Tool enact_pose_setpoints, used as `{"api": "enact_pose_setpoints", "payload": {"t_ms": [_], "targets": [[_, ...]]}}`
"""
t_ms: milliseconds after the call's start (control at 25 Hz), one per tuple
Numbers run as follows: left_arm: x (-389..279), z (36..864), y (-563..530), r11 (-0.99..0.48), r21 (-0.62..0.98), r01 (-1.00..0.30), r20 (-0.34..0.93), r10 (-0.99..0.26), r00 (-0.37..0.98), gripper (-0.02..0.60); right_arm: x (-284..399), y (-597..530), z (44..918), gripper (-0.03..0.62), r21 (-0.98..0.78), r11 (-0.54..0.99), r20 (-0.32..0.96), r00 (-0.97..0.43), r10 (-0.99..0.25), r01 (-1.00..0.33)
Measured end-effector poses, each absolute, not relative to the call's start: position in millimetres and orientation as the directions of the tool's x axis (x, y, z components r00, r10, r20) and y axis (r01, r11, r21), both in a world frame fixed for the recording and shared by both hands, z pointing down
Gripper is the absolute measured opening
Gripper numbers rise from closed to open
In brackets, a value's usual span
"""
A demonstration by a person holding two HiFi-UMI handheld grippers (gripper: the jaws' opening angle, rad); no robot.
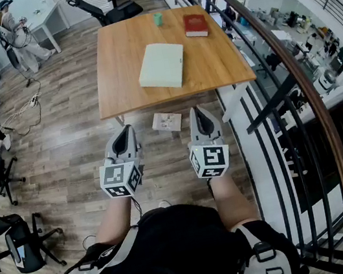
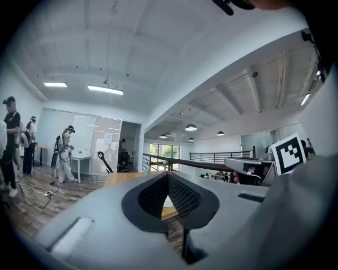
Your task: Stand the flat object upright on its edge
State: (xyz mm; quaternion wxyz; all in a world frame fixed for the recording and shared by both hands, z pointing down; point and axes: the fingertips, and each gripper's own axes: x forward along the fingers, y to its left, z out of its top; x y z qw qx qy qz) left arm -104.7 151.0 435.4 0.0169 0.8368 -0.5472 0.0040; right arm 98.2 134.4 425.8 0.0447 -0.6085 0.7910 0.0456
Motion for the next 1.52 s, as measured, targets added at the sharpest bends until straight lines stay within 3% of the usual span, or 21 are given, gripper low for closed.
{"api": "enact_pose_setpoints", "payload": {"t_ms": [1040,1520], "targets": [[-145,440,105,-0.497,0.026,-0.868,0.008,-0.868,0.497,0.005,58,112,428,0.006,0.018,0.169,-0.125,-0.17,-0.977,-0.985],[-141,447,29,-0.456,0.011,-0.89,0.007,-0.89,0.456,0.005,65,29,438,0.006,0.009,0.198,-0.149,-0.197,-0.969,-0.98]]}}
